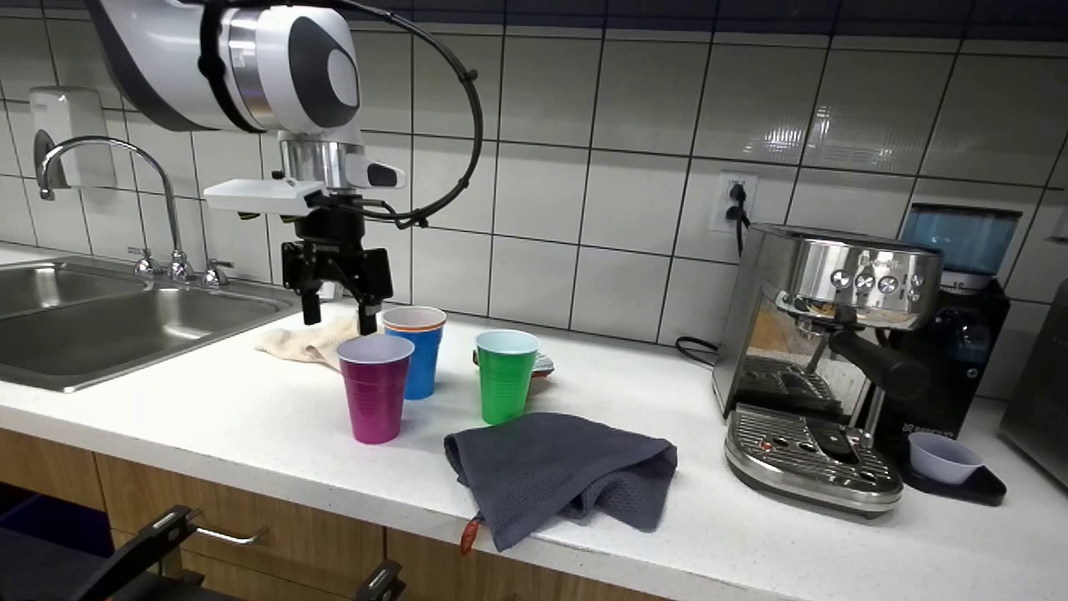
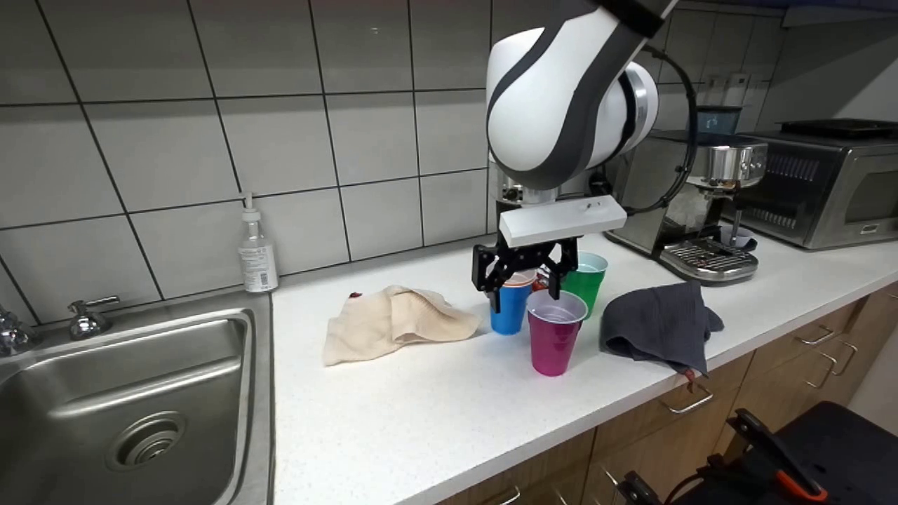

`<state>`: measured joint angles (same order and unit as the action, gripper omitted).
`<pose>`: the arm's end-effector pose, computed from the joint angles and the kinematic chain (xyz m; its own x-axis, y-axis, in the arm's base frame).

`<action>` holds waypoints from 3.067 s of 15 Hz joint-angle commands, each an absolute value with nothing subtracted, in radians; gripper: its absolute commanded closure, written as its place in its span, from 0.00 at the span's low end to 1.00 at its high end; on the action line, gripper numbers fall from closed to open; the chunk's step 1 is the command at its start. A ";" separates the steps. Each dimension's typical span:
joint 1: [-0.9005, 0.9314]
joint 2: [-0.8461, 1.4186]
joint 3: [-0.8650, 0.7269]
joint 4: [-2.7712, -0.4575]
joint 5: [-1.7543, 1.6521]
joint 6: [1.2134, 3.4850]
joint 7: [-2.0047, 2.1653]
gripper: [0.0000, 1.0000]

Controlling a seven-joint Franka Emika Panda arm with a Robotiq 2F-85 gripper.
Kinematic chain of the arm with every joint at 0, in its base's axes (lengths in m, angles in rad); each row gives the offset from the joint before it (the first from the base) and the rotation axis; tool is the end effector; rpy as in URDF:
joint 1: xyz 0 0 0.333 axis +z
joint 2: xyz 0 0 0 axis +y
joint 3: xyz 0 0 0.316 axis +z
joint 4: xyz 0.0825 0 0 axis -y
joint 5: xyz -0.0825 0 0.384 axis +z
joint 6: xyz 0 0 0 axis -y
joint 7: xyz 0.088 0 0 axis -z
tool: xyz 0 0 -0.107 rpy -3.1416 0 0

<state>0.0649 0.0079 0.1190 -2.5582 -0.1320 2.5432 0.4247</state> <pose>0.4408 0.0837 0.2621 0.9915 -0.1303 0.0049 -0.1303 -0.9886 0.0754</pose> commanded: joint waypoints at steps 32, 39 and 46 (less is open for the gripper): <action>0.094 -0.001 0.081 -2.605 -0.239 2.537 0.479 0.99; 0.090 -0.070 0.095 -2.609 -0.233 2.483 0.470 0.99; 0.097 -0.161 0.117 -2.609 -0.177 2.393 0.423 0.99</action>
